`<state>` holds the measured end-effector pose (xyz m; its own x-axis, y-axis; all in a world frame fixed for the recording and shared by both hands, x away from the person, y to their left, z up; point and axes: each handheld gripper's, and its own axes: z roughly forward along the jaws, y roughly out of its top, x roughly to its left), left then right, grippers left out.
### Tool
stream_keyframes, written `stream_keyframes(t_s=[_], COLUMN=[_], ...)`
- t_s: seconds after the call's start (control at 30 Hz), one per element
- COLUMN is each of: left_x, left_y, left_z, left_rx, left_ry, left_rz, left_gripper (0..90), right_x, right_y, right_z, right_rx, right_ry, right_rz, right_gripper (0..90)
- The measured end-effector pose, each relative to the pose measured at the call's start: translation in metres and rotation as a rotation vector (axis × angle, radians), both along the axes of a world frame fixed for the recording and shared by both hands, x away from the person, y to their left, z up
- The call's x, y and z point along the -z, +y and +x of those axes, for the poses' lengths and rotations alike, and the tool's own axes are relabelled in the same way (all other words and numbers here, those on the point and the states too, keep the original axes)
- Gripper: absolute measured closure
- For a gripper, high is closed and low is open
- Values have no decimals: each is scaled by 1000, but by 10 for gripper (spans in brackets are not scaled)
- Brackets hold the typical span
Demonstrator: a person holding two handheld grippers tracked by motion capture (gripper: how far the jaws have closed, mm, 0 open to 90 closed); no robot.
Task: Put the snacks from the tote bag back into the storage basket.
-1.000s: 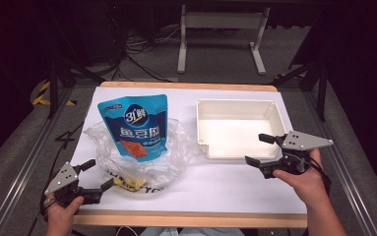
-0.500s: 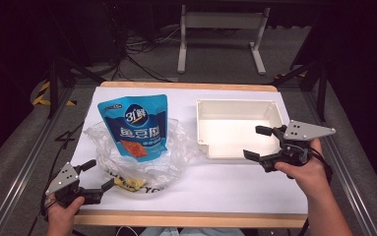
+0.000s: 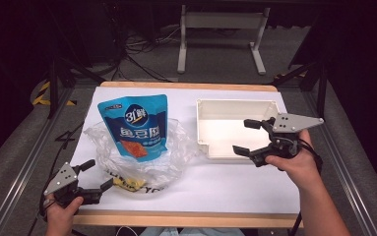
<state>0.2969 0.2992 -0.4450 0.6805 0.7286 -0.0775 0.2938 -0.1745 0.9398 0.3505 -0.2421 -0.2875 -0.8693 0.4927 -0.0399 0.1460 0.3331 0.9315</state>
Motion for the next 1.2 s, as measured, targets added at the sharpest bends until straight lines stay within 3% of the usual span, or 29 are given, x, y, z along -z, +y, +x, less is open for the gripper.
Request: stream_keyframes(t_s=[0.27, 0.4, 0.57, 1.03, 1.2], left_x=[0, 0, 0, 0, 0], left_y=[0, 0, 1, 2, 3], left_z=[0, 0, 0, 0, 0], left_rx=[-1, 2, 3, 4, 3], left_ry=[-1, 0, -3, -4, -2], left_rz=[-2, -1, 4, -8, -14], left_gripper=[64, 64, 64, 64, 64], right_x=[-1, -3, -3, -7, -5], right_y=[14, 28, 46, 92, 103], right_z=[11, 18, 27, 43, 48], right_rx=[-18, -44, -64, -127, -129], right_ry=[-1, -3, -2, -12, -34], right_rz=[-14, -16, -53, -67, -71], right_gripper=[115, 112, 108, 106, 106])
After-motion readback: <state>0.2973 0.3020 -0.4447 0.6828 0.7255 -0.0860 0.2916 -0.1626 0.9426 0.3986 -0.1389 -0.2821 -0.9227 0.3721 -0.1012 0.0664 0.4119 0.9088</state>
